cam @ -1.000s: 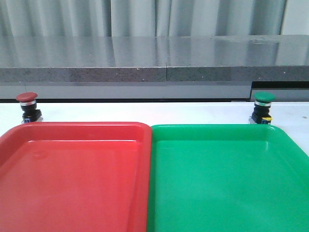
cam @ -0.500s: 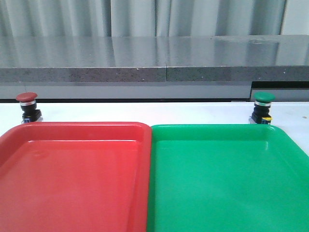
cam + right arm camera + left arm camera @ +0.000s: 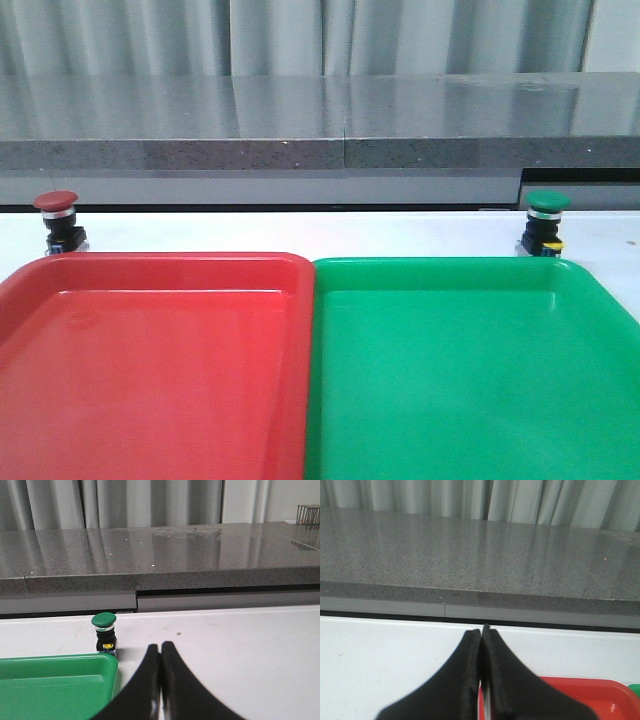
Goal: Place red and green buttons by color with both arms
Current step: 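Move the left gripper down over the red-capped button behind the red tray, then close the left gripper on the red button and lift it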
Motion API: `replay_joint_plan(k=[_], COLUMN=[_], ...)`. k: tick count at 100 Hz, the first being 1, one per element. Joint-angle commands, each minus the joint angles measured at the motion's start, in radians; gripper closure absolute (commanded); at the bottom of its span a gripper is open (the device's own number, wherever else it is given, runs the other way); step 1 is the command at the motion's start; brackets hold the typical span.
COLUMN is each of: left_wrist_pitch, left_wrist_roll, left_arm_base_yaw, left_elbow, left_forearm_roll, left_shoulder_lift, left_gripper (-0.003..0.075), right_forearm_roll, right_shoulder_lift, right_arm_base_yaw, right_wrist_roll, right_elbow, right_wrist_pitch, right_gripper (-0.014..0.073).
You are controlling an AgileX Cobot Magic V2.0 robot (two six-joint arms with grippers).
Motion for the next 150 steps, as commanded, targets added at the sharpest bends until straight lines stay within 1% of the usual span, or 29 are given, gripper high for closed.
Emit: replay_joint_plan(k=[1,7,14,17,19,23,24,26,27,31,36,41,50,61,71,83,102,119,135,150], left_wrist_pitch=[-0.037,-0.025,-0.025,-0.025,-0.025,-0.025,-0.025,-0.025,-0.029,-0.032,-0.032,-0.03,-0.027,0.013,0.099,0.242,0.376,0.45,0.524,0.54], left_wrist_roll=[0.0,0.0,0.014,0.027,0.029,0.029,0.029,0.029,0.029,0.029,0.029,0.029,0.03,0.042,0.054,0.054,0.054,0.054,0.054,0.054], left_arm_base_yaw=[0.001,0.001,0.001,0.001,0.001,0.001,0.001,0.001,0.001,0.001,0.001,0.001,-0.001,-0.014,-0.03,-0.032,-0.032,-0.032,-0.032,-0.032], left_elbow=[-0.095,-0.135,-0.172,-0.187,-0.198,-0.215,-0.223,-0.233,-0.236,-0.257,-0.282,-0.309,-0.361,-0.441,-0.531,-0.653,-0.832,-0.957,-1.042,-1.09], left_forearm_roll=[-0.002,-0.002,-0.002,-0.002,-0.002,-0.002,-0.002,-0.002,-0.002,-0.002,-0.002,-0.002,-0.002,-0.002,-0.002,-0.002,-0.002,-0.013,-0.013,-0.013], left_shoulder_lift=[0.101,0.156,0.225,0.253,0.273,0.312,0.318,0.337,0.35,0.382,0.429,0.477,0.565,0.671,0.788,0.925,1.119,1.249,1.354,1.424], left_gripper=[0.0738,0.0718,0.0629,0.0563,0.0533,0.0433,0.0398,0.0362,0.0327,0.0231,0.0149,0.0112,0.0118,0.0135,0.0151,0.0157,0.0156,0.0156,0.0156,0.0156], right_forearm_roll=[-0.001,-0.001,-0.001,-0.001,-0.001,-0.001,-0.001,-0.001,-0.001,-0.001,-0.001,-0.001,-0.001,-0.001,-0.001,-0.001,-0.001,-0.001,-0.001,-0.001], right_shoulder_lift=[-0.019,-0.019,-0.019,-0.019,-0.019,-0.019,-0.019,-0.019,-0.019,-0.019,-0.019,-0.019,-0.019,-0.019,-0.019,-0.019,-0.019,-0.019,-0.019,-0.019], right_arm_base_yaw=[0.002,0.002,0.002,0.002,0.002,0.002,0.002,0.002,0.002,0.002,0.002,0.002,0.002,0.002,0.002,0.002,0.002,0.002,0.002,0.002], right_wrist_roll=[-0.008,-0.008,-0.008,-0.008,-0.008,-0.008,-0.008,-0.008,-0.008,-0.008,-0.008,-0.008,-0.008,-0.008,-0.008,-0.008,-0.008,-0.008,-0.008,-0.008], right_elbow=[-0.018,-0.018,-0.018,-0.018,-0.018,-0.018,-0.018,-0.018,-0.018,-0.018,-0.018,-0.018,-0.018,-0.018,-0.018,-0.018,-0.018,-0.018,-0.018,-0.018], right_wrist_pitch=[-0.074,-0.074,-0.074,-0.074,-0.074,-0.074,-0.074,-0.074,-0.074,-0.074,-0.074,-0.074,-0.074,-0.074,-0.074,-0.074,-0.074,-0.074,-0.074,-0.074], right_gripper=[0.0651,0.0651,0.0651,0.0651,0.0651,0.0651,0.0651,0.0651,0.0651,0.0651,0.0651,0.0651,0.0651,0.0651,0.0651,0.0651,0.0651,0.0651,0.0651,0.0651])
